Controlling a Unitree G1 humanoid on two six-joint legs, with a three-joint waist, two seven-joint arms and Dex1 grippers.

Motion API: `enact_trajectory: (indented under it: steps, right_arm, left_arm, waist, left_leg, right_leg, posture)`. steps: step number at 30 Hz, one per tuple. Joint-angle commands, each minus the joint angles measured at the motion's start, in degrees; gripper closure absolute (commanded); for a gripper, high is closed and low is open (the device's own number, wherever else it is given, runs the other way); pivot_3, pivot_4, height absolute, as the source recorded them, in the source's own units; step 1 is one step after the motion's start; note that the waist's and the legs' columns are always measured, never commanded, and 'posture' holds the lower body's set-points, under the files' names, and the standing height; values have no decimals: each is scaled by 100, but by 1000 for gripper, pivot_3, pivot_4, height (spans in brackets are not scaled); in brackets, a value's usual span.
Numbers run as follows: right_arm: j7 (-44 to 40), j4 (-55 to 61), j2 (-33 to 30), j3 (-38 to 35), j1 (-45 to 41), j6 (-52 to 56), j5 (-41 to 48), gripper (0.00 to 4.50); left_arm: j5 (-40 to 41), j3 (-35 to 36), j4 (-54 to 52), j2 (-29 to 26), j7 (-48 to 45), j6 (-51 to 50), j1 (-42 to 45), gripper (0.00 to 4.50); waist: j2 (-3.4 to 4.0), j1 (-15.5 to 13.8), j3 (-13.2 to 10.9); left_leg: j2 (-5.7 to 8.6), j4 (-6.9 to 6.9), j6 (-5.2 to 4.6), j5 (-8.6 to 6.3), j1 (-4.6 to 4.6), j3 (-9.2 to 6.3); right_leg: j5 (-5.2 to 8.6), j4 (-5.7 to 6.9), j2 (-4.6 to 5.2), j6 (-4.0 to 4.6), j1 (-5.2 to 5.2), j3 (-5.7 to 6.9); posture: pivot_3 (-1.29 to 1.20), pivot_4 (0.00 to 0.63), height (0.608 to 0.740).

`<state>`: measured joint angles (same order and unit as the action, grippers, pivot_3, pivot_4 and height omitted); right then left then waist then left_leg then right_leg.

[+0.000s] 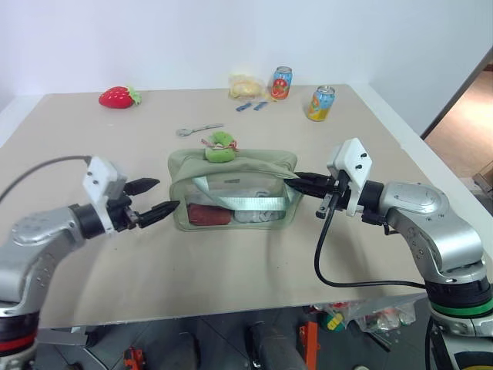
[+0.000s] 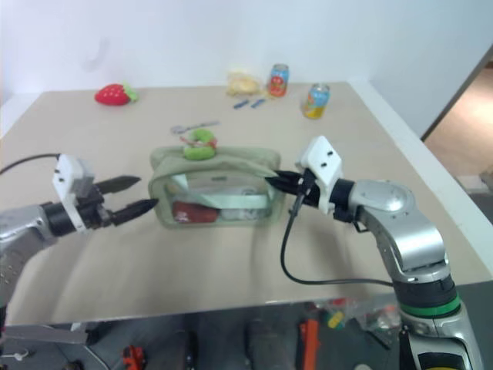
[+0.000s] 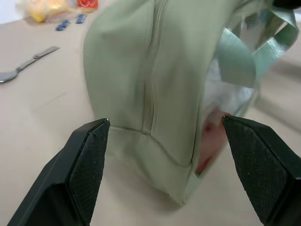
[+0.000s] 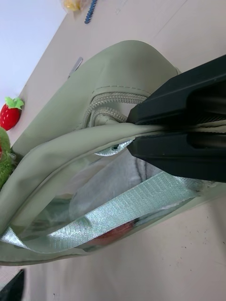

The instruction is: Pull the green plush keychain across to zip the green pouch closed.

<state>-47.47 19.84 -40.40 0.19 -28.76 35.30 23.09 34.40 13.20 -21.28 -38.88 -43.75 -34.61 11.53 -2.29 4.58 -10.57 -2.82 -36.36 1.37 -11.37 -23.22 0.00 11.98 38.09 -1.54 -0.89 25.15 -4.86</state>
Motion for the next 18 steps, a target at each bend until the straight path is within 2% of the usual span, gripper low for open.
enact_trajectory:
  steps: [1, 8, 11, 12, 13, 14, 18]
  right_arm:
    - [-99, 30, 7, 104, -86, 3, 41, 4500]
    - [-109, 51, -40, 66, -75, 46, 40, 4500]
    - [-181, 81, -67, 54, -51, 142, 125, 4500]
    - [-209, 100, -75, 42, -44, 232, 194, 4143]
    - [-224, 125, -79, 24, -38, 308, 252, 3700]
    - [-294, 200, -98, -25, -17, 388, 382, 3464]
    - [-546, 401, -317, -132, 22, 346, 517, 2043]
  left_arm:
    - [-113, -37, -134, 272, 298, 348, 227, 780]
    - [-145, -68, 212, 711, 505, 653, 557, 3134]
    - [-184, -184, 276, 722, 413, 685, 520, 4135]
    - [-190, -214, 292, 731, 400, 690, 492, 4469]
    - [-178, -234, 301, 741, 383, 683, 470, 4500]
    - [-165, -251, 307, 757, 374, 673, 445, 4500]
    - [-95, -271, 298, 776, 316, 610, 393, 4500]
  waist:
    - [0, 4, 0]
    - [-1, 8, 0]
    - [-1, 7, 0]
    - [-1, 6, 0]
    - [-1, 5, 0]
    - [-1, 4, 0]
    - [-1, -8, 0]
  left_leg:
    - [0, 0, 0, 0, 4, 1]
    - [-1, 3, 0, 0, 7, -1]
    - [-1, 4, 0, 0, 4, -2]
    - [-1, 4, 0, -1, 4, -2]
    - [0, 4, 0, -1, 4, -2]
    - [0, 3, 0, 0, 4, -2]
    - [2, 2, 0, 0, 3, -2]
  right_leg:
    - [-2, 0, -1, 0, 0, -3]
    - [-8, 1, -10, 0, 0, -4]
    - [-8, 0, -10, 1, 1, -4]
    - [-8, 0, -9, 0, 1, -5]
    - [-8, 0, -8, 0, 0, -5]
    - [-8, 0, -8, 0, 0, -5]
    - [-8, 0, -7, 0, -1, -6]
  posture:
    - [0, 150, 740]
    - [0, 150, 740]
    - [0, 150, 740]
    - [0, 150, 740]
    - [0, 150, 740]
    - [0, 150, 740]
    - [0, 150, 740]
